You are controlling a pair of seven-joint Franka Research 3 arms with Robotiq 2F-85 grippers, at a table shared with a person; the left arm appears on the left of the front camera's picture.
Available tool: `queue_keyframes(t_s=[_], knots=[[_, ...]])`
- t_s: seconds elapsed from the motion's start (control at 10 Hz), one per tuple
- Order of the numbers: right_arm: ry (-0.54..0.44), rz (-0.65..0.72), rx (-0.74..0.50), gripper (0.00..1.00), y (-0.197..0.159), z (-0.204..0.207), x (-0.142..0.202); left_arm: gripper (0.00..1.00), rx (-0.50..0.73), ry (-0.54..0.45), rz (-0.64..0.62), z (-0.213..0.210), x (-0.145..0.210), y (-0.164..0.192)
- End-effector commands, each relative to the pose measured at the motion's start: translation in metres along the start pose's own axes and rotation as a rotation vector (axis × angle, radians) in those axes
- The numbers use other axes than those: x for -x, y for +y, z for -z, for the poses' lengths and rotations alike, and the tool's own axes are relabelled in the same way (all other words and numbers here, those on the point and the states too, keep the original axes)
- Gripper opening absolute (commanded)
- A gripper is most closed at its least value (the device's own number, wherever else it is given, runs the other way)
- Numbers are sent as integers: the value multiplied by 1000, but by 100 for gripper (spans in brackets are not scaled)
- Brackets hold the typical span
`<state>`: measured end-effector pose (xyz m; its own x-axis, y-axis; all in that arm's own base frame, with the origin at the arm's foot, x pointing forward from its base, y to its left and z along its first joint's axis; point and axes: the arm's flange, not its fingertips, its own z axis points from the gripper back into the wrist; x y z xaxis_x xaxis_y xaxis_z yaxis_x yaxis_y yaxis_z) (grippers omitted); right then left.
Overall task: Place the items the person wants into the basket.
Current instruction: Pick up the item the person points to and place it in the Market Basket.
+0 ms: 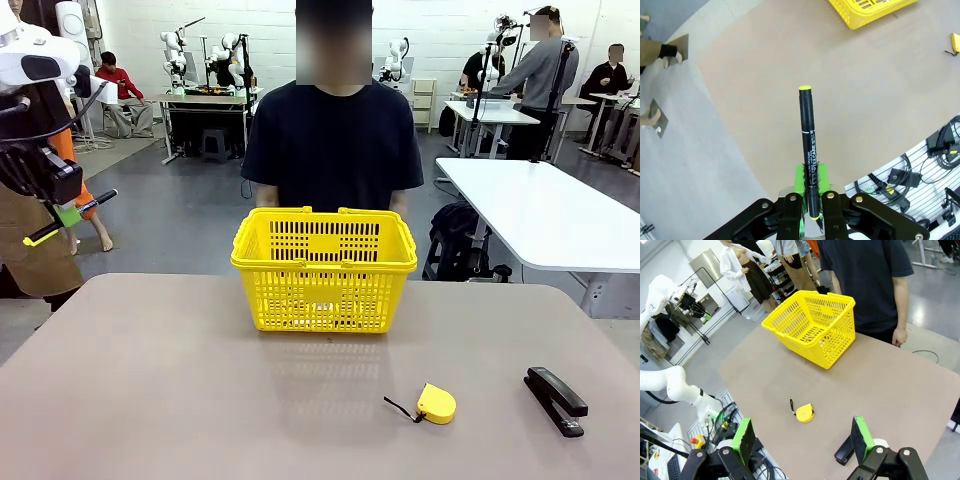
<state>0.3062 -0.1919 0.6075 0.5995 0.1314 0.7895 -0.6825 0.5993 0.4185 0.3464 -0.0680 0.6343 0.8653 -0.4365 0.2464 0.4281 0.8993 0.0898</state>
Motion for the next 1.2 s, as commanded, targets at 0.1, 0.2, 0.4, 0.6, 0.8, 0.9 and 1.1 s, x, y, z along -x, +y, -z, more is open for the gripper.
queue_keyframes(t_s=[0.1, 0.2, 0.4, 0.6, 0.8, 0.9, 1.1], knots=[[-32, -13, -17, 100, 0, 0, -2, 1, -2, -4, 27, -2, -1, -3], [-32, -13, -17, 100, 0, 0, -2, 1, -2, -4, 27, -2, -1, -3], [-32, -13, -17, 100, 0, 0, -2, 1, -2, -4, 27, -2, -1, -3], [-32, -13, -17, 100, 0, 0, -2, 11, 26, -11, 112, -3, -53, -13], [-32, -13, -17, 100, 0, 0, -2, 11, 77, -68, 378, -1, -153, -46], [-32, -13, -17, 100, 0, 0, -2, 11, 74, -80, 478, 7, -194, -64], [-32, -13, -17, 100, 0, 0, -2, 11, 105, -50, 630, 31, -254, -99]])
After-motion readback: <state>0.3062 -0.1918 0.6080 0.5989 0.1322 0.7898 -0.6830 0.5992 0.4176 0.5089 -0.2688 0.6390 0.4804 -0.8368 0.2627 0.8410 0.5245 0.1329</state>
